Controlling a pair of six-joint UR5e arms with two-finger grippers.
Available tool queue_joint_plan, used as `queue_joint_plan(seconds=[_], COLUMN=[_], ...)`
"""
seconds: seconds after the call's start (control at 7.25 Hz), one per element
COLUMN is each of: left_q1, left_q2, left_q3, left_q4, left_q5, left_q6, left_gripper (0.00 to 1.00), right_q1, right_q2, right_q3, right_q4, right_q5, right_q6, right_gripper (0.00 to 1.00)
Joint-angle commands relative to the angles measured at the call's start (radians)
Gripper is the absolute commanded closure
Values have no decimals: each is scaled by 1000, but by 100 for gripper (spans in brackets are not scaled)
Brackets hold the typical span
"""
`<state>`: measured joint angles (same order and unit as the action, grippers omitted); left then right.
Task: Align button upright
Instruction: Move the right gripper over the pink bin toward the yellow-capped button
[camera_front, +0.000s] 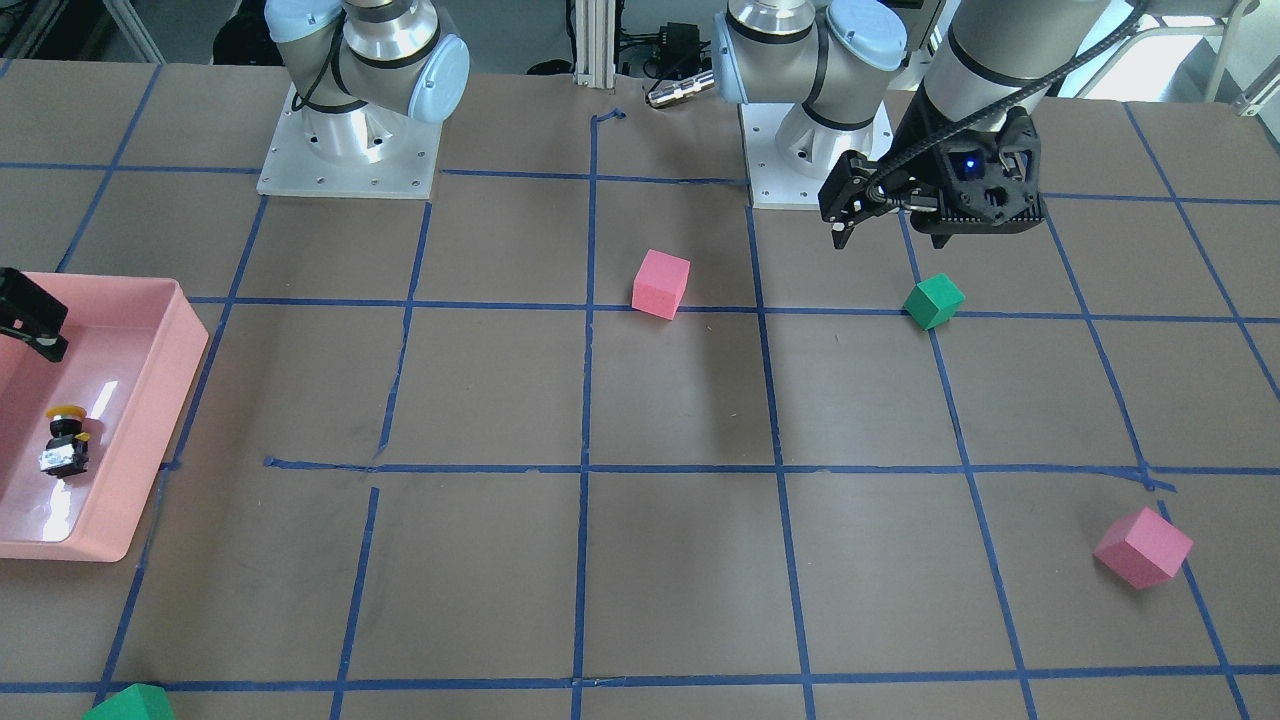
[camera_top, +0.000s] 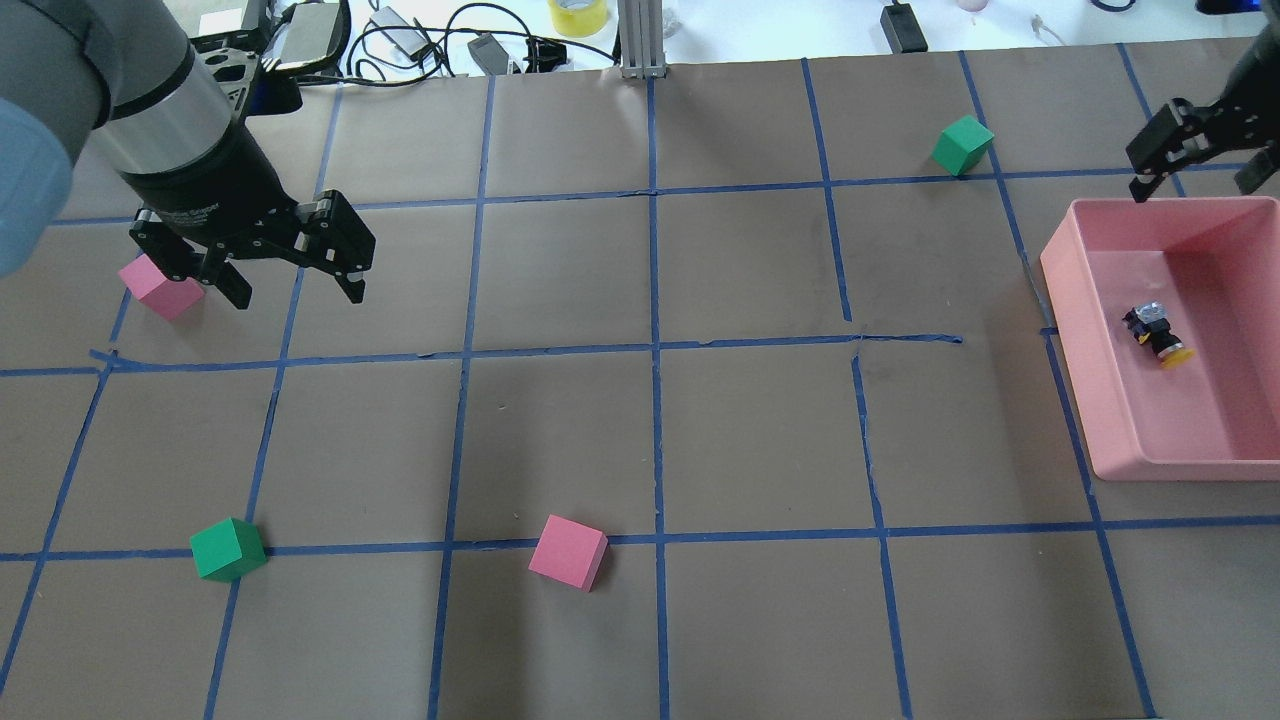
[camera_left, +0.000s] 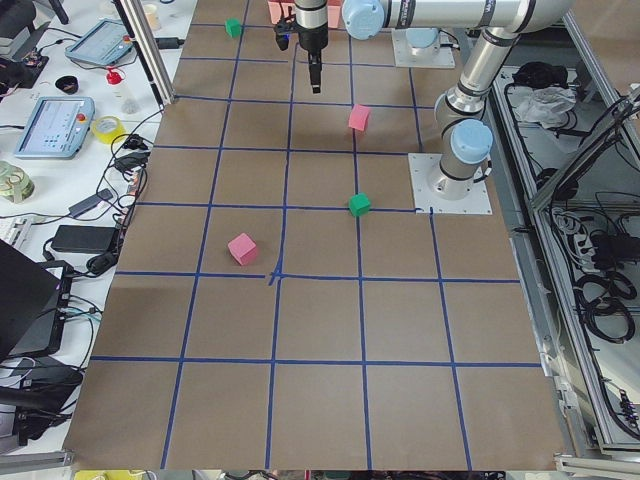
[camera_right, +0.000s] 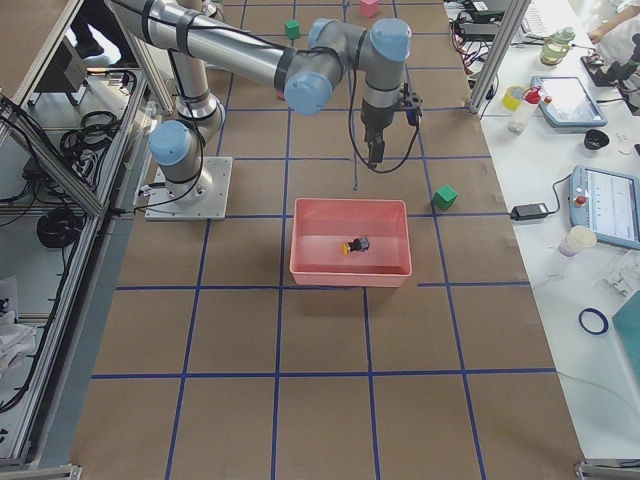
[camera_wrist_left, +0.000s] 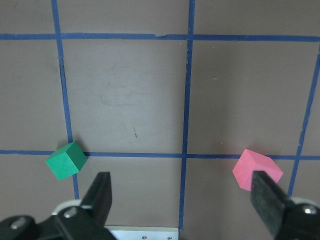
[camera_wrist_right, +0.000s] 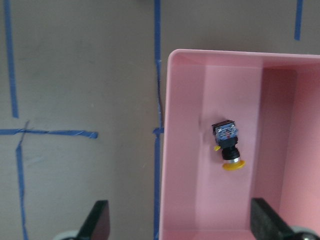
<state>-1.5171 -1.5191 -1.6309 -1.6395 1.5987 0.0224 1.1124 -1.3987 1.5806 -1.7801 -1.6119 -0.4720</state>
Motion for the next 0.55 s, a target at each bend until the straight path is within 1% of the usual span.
queue_joint_plan(seconds=[0.0,0.14,0.28,0.41], left_q1=[0,0,1,1], left_q2=[-1,-4,-4,-4], left_q3=[-1,-3,-3,-4], left_q4=[0,-2,0,0], left_q5=[0,0,0,1], left_q6=[1,1,1,1], left_gripper=[0,0,0,0], right_q1=[-80,-127,-149,-149], right_q2=[73,99,136,148], right_q3=[86,145,203,228], right_q4=[-171,-236,-380,-424], right_q5=[3,9,13,17], right_q6=[-138,-142,-161,-181], right_gripper=[0,0,0,0])
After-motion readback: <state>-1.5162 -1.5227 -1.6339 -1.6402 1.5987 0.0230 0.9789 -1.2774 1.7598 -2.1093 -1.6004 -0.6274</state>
